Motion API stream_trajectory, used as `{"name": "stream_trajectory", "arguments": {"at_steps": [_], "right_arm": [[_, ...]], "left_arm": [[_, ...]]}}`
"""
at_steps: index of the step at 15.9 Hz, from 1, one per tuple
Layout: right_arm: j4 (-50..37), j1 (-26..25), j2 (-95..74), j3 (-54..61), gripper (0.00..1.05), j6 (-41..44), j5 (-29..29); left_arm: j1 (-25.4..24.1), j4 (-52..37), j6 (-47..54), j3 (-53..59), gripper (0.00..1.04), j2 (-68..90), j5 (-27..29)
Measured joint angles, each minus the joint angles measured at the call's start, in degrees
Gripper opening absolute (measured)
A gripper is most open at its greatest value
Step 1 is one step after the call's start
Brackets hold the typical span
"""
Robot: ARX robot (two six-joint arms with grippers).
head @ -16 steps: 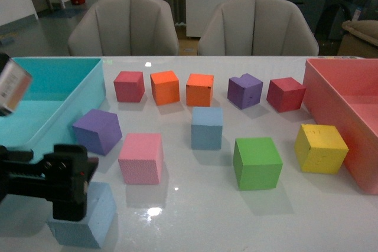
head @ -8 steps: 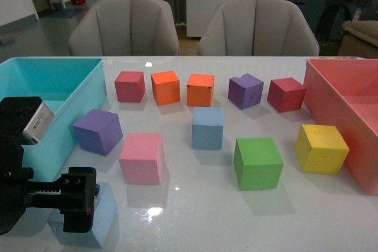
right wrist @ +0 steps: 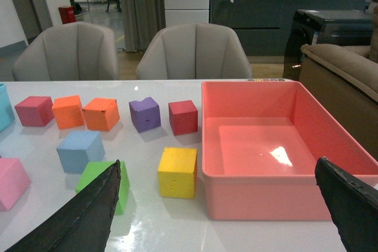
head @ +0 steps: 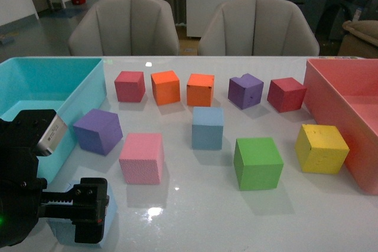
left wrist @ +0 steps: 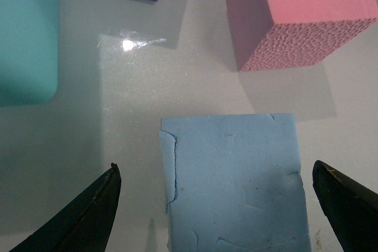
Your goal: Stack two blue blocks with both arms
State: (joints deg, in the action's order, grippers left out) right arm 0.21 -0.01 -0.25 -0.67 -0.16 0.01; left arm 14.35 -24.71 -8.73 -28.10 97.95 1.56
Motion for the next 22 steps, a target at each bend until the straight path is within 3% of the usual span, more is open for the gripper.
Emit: {"name": "stream_trajectory", "arguments": {"at_steps": [7,9,10,12,16,18,22], "right_arm": [[0.0,0.0,0.0,0.0,0.98,0.0,0.0],[0.0,0.0,0.0,0.0,0.98,0.0,0.0],[0.0,0.0,0.0,0.0,0.98,0.0,0.0],[0.0,0.0,0.0,0.0,0.98,0.0,0.0],[0.0,0.0,0.0,0.0,0.98,0.0,0.0],[0.0,0.0,0.0,0.0,0.98,0.0,0.0],[0.0,0.0,0.0,0.0,0.98,0.0,0.0]], "left_arm": [[2.5,-2.2,0.3,-0.9,0.96,7.4,2.2],[3.3,-1.7,0.6,-1.1,0.76,7.3,3.0],[4.5,-0.3,1.5,-1.2,0.60,6.3,5.0],[7.6,3.1,1.7,-2.3,0.49,1.7,6.0],[14.4,12.1,5.3,-17.7,0.42,0.7,7.5],[15.0,17.9,6.4,-28.9,0.42,8.2,7.1],[15.5,22.3,6.6,-39.6,0.42,15.3,6.7]]}}
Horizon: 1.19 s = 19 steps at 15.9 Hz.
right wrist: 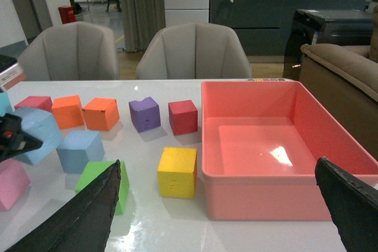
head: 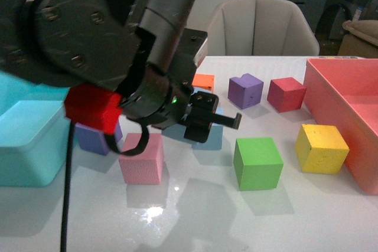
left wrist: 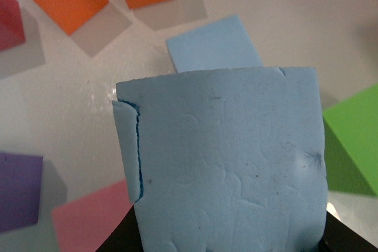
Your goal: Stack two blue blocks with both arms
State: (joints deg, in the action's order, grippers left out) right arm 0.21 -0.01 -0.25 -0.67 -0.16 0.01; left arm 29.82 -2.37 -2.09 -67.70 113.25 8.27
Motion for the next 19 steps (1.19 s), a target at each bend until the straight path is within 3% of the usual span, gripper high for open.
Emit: {"name": "stream_trajectory", "arguments": {"at_steps": [4,6,19], "right_arm": [[0.0,0.0,0.0,0.0,0.98,0.0,0.0],[0.0,0.0,0.0,0.0,0.98,0.0,0.0],[0.0,0.0,0.0,0.0,0.98,0.0,0.0]], "left_arm": [[1.0,7.4,0.0,-18.8,0.42,10.9,-0.2],[1.0,9.7,-0.1,-23.0,0.42,14.0,-0.2],[0.3,13.7,-5.6,-27.9,0.41,18.0,0.6]]}}
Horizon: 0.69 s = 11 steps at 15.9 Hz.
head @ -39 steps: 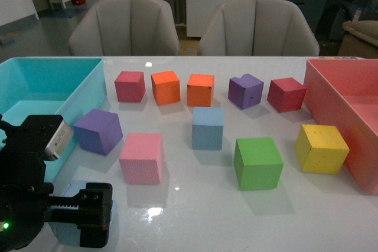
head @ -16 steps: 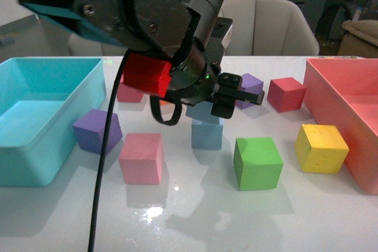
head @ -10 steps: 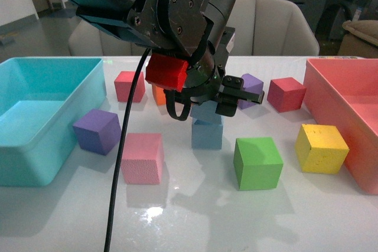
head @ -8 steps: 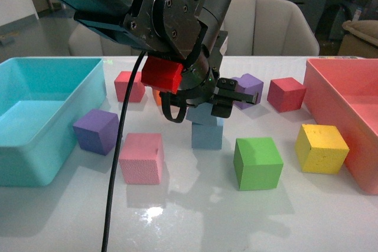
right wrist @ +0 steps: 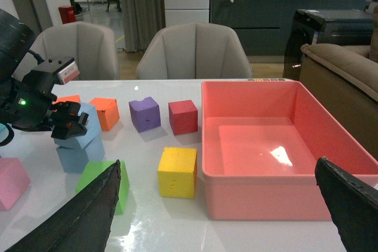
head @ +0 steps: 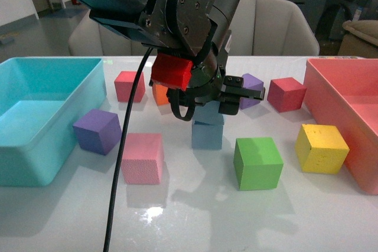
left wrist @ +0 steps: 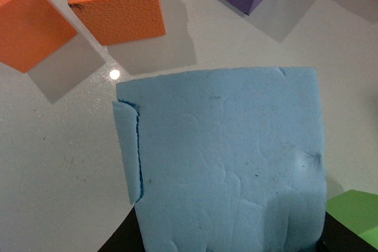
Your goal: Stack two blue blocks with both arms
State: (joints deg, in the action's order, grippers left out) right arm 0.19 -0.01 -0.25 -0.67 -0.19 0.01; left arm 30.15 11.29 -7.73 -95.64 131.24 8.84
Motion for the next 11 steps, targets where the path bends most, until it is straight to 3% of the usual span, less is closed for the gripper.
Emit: {"name": "stream_trajectory", "arguments": {"at_steps": [4,9,11], "right_arm": [[0.0,0.0,0.0,0.0,0.98,0.0,0.0],[0.0,0.0,0.0,0.0,0.98,0.0,0.0],[0.0,0.0,0.0,0.0,0.98,0.0,0.0]], "left_arm": [[0.1,0.1,0.0,-0.3,0.41,0.8,1.0],[0.1,-1.1,-0.2,-0.3,0.98,0.8,0.9],[0.2,-1.9,0.0,1.2,0.98,-0.6,0.8]]}}
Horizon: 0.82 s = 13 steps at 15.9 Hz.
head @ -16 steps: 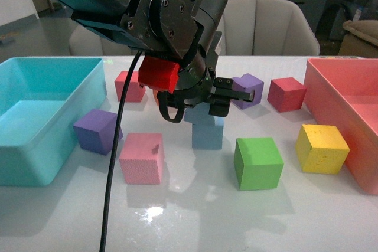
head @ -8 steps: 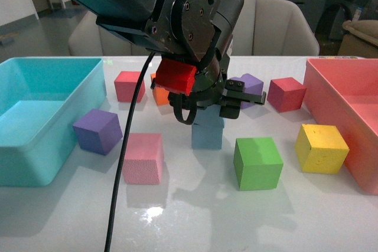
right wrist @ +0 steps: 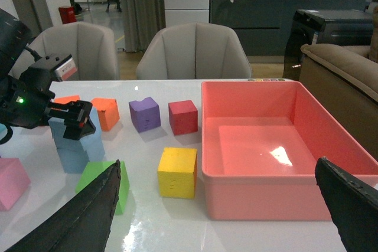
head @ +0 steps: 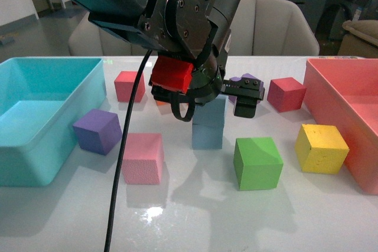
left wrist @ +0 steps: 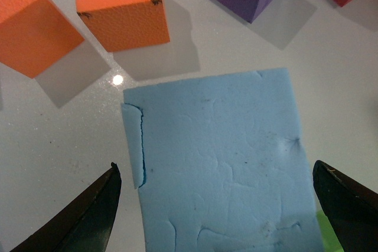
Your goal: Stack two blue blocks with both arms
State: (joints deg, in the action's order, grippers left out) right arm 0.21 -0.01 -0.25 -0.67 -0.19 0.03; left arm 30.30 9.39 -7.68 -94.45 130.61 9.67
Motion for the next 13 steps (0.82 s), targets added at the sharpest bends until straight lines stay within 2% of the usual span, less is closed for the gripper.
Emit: {"name": "stream_trajectory", "arguments": {"at_steps": [5,7,9,11,13], "right_arm": [[0.0,0.0,0.0,0.0,0.98,0.0,0.0],[0.0,0.0,0.0,0.0,0.98,0.0,0.0],[0.0,0.0,0.0,0.0,0.98,0.0,0.0],[0.0,0.0,0.0,0.0,0.98,0.0,0.0],[0.0,0.0,0.0,0.0,0.98,0.0,0.0]], "left_arm": [[2.6,-8.8,1.9,8.0,0.98,-12.3,-0.2],[4.4,-15.6,4.6,13.5,0.98,-18.3,1.2],[6.4,-24.7,6.9,23.6,0.98,-27.3,2.6],[7.1,-28.9,6.8,30.5,0.98,-33.7,3.0],[7.3,-35.0,7.8,37.2,0.96,-39.9,7.1]]}}
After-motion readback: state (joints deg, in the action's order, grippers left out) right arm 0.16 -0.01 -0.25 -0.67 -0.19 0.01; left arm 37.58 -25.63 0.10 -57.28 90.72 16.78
